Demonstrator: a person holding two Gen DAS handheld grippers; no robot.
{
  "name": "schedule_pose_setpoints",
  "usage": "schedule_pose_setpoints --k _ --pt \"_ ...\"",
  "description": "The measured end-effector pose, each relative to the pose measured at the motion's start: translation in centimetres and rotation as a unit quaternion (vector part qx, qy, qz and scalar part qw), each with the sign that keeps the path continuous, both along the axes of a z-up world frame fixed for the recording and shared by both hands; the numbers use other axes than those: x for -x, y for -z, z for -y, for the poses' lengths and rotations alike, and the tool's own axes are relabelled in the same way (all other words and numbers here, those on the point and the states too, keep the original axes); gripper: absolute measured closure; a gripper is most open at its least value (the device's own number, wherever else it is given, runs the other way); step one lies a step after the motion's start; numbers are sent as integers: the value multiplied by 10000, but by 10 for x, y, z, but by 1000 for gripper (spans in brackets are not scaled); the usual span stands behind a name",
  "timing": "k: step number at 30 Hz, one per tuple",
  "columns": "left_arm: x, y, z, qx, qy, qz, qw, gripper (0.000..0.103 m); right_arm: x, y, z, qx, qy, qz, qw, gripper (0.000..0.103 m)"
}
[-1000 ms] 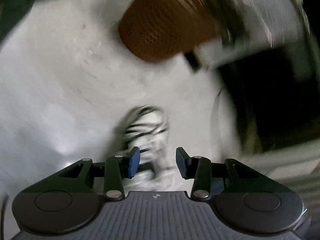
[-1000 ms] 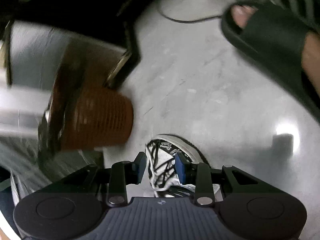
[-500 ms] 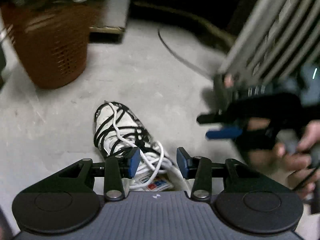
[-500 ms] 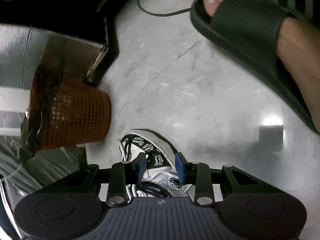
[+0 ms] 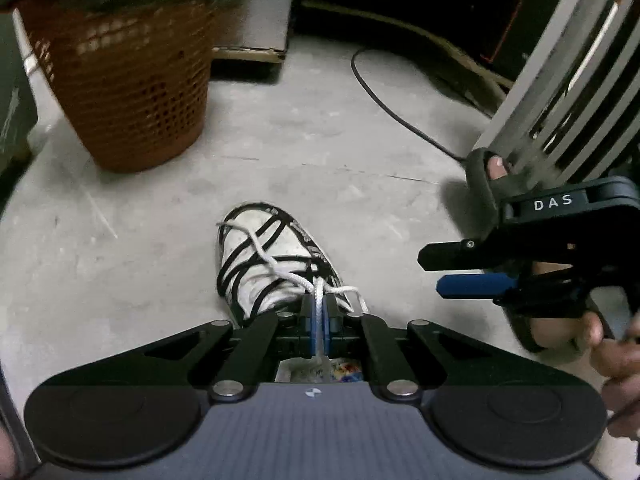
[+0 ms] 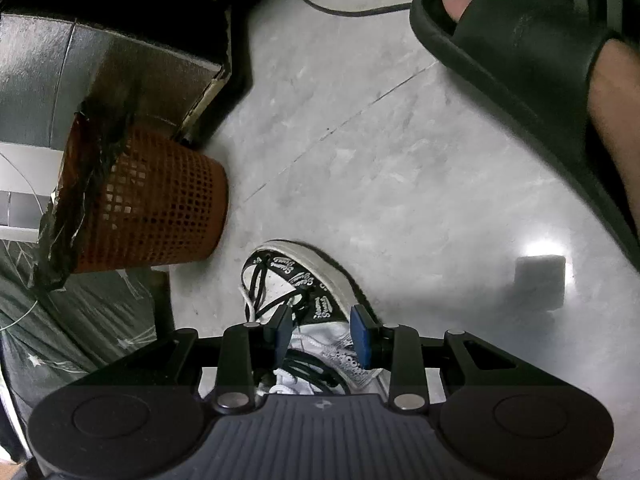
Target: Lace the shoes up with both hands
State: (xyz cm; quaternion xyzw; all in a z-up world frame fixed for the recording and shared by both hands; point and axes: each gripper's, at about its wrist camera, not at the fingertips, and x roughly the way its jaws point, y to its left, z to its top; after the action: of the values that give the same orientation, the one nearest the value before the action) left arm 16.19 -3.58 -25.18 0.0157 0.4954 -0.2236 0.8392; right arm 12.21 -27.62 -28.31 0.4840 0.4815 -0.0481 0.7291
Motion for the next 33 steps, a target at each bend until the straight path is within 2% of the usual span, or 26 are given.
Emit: schedule_pose_setpoints --k 6,9,11,13,17,19,21,25,28,30,33 --pt "-6 -14 -36 459 -966 84 9942 99 -4 -2 -8 -33 -149 40 9999 67" --pt "-11 -16 -48 483 -1044 72 9933 99 -9 -3 -16 31 -371 74 9993 67" --pt "-12 -16 -56 604 -1175 29 9912 99 -15 -9 -27 238 -767 201 9966 67" --pt "-11 -15 -63 715 -1327 14 9886 99 -25 -16 -41 543 -1263 346 9899 67" --pt "-8 -11 -77 942 -1659 -7 9816 99 -46 -29 -78 1154 -2367 711 9621 67" --pt "-6 -7 -92 1205 -2096 -31 9703 99 -54 -32 -93 1503 -2742 828 9463 67" --pt "-4 0 -107 1631 -2508 -176 9540 99 -60 -31 -103 1643 -2956 815 9375 67" --pt "1 15 -131 2314 -3123 -316 9208 99 -66 -23 -119 1707 -3141 760 9308 67" --pt "1 23 -142 2575 -3240 -386 9095 99 -71 -17 -126 1587 -3150 801 9323 64" --pt "1 27 -146 2777 -3287 -448 9016 99 -78 -13 -134 1920 -3276 610 9231 65" --pt "3 33 -150 3172 -3342 -512 8861 99 -85 -11 -142 2238 -3416 624 9107 65"
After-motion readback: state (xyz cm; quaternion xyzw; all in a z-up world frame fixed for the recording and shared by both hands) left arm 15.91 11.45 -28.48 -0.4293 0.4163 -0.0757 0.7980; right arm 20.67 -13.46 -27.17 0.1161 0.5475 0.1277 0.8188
